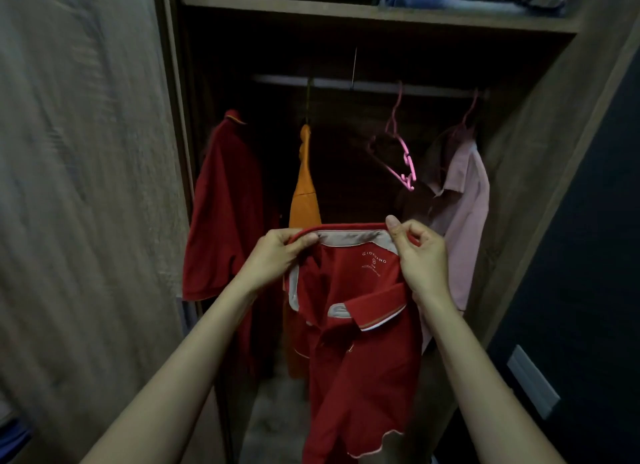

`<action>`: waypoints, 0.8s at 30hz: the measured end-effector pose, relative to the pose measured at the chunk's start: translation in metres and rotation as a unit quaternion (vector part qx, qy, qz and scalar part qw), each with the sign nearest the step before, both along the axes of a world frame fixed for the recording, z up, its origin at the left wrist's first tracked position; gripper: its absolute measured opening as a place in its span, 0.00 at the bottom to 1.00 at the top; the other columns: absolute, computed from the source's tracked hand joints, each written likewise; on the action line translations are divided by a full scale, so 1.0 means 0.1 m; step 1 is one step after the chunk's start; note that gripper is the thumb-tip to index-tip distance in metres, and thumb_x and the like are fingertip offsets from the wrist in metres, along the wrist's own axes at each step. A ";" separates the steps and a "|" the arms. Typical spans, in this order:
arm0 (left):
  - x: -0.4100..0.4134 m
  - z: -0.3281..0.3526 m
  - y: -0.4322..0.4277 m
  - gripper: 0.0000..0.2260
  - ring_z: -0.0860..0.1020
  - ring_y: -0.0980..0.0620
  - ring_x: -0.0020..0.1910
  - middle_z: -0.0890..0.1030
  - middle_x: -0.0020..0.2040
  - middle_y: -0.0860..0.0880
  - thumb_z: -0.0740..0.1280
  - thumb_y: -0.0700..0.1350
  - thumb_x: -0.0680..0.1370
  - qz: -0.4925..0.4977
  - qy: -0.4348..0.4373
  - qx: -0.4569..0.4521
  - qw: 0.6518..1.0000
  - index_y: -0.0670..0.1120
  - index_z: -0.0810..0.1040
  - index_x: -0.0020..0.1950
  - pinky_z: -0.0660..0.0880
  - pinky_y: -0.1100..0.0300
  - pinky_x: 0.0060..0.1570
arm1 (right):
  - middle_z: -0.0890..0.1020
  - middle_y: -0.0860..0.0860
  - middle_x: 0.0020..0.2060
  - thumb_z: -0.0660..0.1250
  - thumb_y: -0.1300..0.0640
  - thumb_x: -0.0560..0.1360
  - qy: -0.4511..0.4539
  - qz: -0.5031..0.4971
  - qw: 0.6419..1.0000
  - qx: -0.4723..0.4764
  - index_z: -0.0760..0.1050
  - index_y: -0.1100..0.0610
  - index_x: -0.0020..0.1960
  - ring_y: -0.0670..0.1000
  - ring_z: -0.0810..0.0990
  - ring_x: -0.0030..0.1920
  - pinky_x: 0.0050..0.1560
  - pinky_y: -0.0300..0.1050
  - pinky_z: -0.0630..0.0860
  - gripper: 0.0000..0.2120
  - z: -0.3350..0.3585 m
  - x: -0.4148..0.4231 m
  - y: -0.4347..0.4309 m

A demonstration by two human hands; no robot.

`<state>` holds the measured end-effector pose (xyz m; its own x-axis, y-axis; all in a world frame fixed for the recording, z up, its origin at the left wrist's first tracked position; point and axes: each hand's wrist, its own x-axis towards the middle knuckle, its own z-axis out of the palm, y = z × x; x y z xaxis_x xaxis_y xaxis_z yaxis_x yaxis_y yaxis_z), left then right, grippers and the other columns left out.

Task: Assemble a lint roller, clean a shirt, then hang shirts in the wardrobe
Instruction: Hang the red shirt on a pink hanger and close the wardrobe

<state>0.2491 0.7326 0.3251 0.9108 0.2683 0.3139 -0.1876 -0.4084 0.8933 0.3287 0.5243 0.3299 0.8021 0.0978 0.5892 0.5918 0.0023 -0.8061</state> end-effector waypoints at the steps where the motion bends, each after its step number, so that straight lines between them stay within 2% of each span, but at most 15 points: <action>1: 0.01 0.00 -0.03 0.09 0.83 0.57 0.43 0.86 0.41 0.51 0.64 0.49 0.79 -0.027 -0.003 -0.052 0.998 0.49 0.84 0.47 0.78 0.62 0.45 | 0.73 0.64 0.30 0.67 0.49 0.76 0.002 0.001 1.000 0.001 0.72 0.67 0.34 0.51 0.70 0.32 0.35 0.41 0.69 0.22 0.00 0.02 0.00; 3: 0.05 -0.01 -0.10 0.11 0.83 0.58 0.41 0.85 0.40 0.52 0.62 0.48 0.80 -0.031 -0.009 -0.112 0.993 0.47 0.82 0.47 0.78 0.66 0.44 | 0.75 0.68 0.32 0.67 0.48 0.76 0.009 0.004 1.000 -0.001 0.73 0.67 0.35 0.53 0.72 0.33 0.38 0.45 0.71 0.22 -0.01 0.05 0.00; 5: 0.11 -0.03 -0.14 0.12 0.83 0.56 0.43 0.85 0.42 0.50 0.63 0.52 0.80 0.004 -0.021 -0.138 0.990 0.48 0.83 0.46 0.79 0.62 0.48 | 0.75 0.69 0.33 0.67 0.47 0.75 0.015 0.005 1.000 -0.011 0.73 0.67 0.35 0.53 0.73 0.33 0.39 0.47 0.73 0.23 -0.02 0.08 0.00; 7: 0.15 -0.05 -0.15 0.12 0.82 0.61 0.41 0.85 0.38 0.56 0.64 0.55 0.79 0.077 -0.055 -0.082 0.992 0.52 0.83 0.42 0.76 0.66 0.45 | 0.75 0.69 0.32 0.67 0.48 0.75 0.007 0.000 1.000 -0.019 0.72 0.68 0.34 0.52 0.72 0.32 0.38 0.45 0.72 0.23 -0.02 0.10 -0.01; 8: 0.16 -0.03 -0.16 0.13 0.79 0.65 0.36 0.82 0.33 0.59 0.64 0.55 0.79 0.125 -0.080 -0.026 0.989 0.54 0.81 0.38 0.73 0.70 0.40 | 0.75 0.68 0.31 0.67 0.48 0.75 0.004 -0.004 1.000 -0.024 0.72 0.67 0.34 0.52 0.72 0.32 0.38 0.44 0.72 0.23 -0.02 0.11 -0.01; 10: 0.17 0.05 -0.21 0.12 0.76 0.65 0.31 0.78 0.28 0.60 0.64 0.55 0.79 0.190 -0.139 0.071 0.969 0.56 0.78 0.36 0.67 0.72 0.32 | 0.76 0.66 0.31 0.67 0.47 0.75 0.004 -0.015 0.999 -0.034 0.73 0.65 0.34 0.52 0.73 0.32 0.38 0.43 0.73 0.23 -0.01 0.14 -0.02; 13: 0.21 0.20 -0.28 0.13 0.73 0.64 0.26 0.75 0.24 0.60 0.64 0.55 0.79 0.201 -0.188 0.097 0.956 0.51 0.83 0.41 0.64 0.70 0.30 | 0.76 0.64 0.31 0.67 0.45 0.75 0.005 -0.007 0.999 -0.035 0.73 0.63 0.34 0.50 0.73 0.32 0.39 0.43 0.73 0.22 -0.01 0.23 0.00; 16: 0.28 0.37 -0.28 0.17 0.70 0.63 0.22 0.72 0.20 0.58 0.65 0.55 0.79 0.203 -0.193 0.099 0.955 0.51 0.77 0.31 0.61 0.69 0.25 | 0.79 0.55 0.31 0.66 0.46 0.76 -0.005 -0.022 0.999 -0.030 0.76 0.60 0.36 0.45 0.75 0.35 0.40 0.42 0.71 0.18 0.03 0.48 0.05; 18: 0.34 0.47 -0.25 0.21 0.73 0.58 0.22 0.75 0.22 0.54 0.64 0.56 0.79 0.205 -0.178 0.113 0.956 0.47 0.76 0.29 0.65 0.63 0.24 | 0.82 0.50 0.41 0.66 0.48 0.76 -0.032 -0.027 0.999 -0.007 0.79 0.54 0.42 0.44 0.79 0.43 0.47 0.40 0.72 0.11 0.13 0.73 0.10; 20: 0.39 0.55 -0.22 0.22 0.77 0.51 0.25 0.79 0.26 0.46 0.64 0.58 0.78 0.208 -0.158 0.124 0.957 0.42 0.80 0.34 0.70 0.54 0.28 | 0.80 0.52 0.51 0.67 0.50 0.76 -0.059 -0.054 0.997 0.003 0.79 0.53 0.51 0.47 0.78 0.52 0.53 0.40 0.72 0.08 0.28 0.99 0.15; 21: 0.41 0.58 -0.20 0.23 0.78 0.49 0.27 0.79 0.27 0.42 0.64 0.58 0.78 0.212 -0.152 0.127 0.957 0.41 0.80 0.35 0.71 0.52 0.30 | 0.78 0.53 0.56 0.67 0.50 0.76 -0.067 -0.078 0.995 -0.001 0.78 0.54 0.55 0.48 0.76 0.56 0.57 0.40 0.71 0.11 0.37 1.13 0.17; 24: 0.43 0.65 -0.12 0.22 0.79 0.46 0.28 0.80 0.28 0.41 0.64 0.58 0.78 0.215 -0.147 0.127 0.957 0.40 0.82 0.37 0.73 0.50 0.31 | 0.71 0.55 0.67 0.66 0.48 0.77 -0.046 -0.126 0.989 -0.054 0.70 0.55 0.67 0.52 0.69 0.67 0.65 0.42 0.65 0.22 0.60 1.51 0.24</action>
<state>0.2923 0.7203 0.3900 0.5945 0.4804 0.6448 -0.1816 -0.7009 0.6897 0.4797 0.5484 0.3901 0.7526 -0.0327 0.6576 0.6331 -0.2383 -0.7364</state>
